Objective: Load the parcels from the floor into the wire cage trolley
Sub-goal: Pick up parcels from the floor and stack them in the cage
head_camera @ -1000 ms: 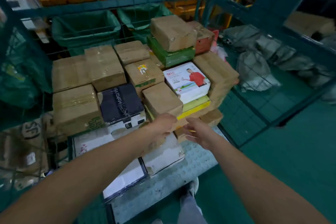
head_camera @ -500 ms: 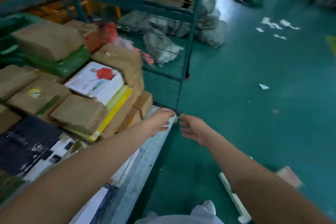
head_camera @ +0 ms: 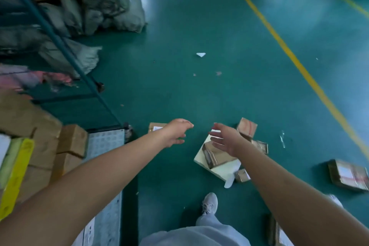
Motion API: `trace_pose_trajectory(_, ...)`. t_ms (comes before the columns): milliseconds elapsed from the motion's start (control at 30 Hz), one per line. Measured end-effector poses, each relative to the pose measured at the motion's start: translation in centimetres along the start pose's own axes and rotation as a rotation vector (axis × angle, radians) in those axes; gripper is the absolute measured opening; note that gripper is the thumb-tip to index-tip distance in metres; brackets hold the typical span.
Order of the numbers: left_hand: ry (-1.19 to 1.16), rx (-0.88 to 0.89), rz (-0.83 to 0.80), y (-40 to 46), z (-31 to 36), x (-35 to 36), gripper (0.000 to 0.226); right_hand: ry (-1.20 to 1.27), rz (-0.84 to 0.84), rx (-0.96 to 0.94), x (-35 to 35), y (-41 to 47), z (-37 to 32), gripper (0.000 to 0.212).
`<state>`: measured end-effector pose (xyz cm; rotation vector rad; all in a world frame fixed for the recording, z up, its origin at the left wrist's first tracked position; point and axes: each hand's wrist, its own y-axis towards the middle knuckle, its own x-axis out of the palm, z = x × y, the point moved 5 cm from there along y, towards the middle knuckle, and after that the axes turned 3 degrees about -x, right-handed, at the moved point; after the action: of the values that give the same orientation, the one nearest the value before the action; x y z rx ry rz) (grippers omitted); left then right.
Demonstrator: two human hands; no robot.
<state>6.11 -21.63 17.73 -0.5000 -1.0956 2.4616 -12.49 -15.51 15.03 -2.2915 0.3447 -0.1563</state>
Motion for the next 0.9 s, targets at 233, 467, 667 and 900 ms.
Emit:
trace_pose_trajectory(233, 0.154, -0.068, -0.075, 6.8, 5.3, 10.0, 0.032, 0.141, 0.113, 0.068, -12.8, 4.7, 1.1, 0.033)
trace_pose_trajectory(467, 0.286, -0.139, -0.116, 14.3, 9.0, 19.5, 0.034, 0.257, 0.235, 0.217, -24.1, 9.9, 5.8, 0.026)
trace_pose_trajectory(667, 0.313, -0.185, -0.128, 22.7, 8.9, 23.5, 0.034, 0.235, 0.281, 0.289, -27.8, 16.9, 9.5, 0.022)
trace_pose_trajectory(900, 0.408, -0.311, -0.17, 37.0, 1.2, 25.9, 0.036, 0.105, 0.311, 0.389, -29.5, 29.4, 16.8, 0.037)
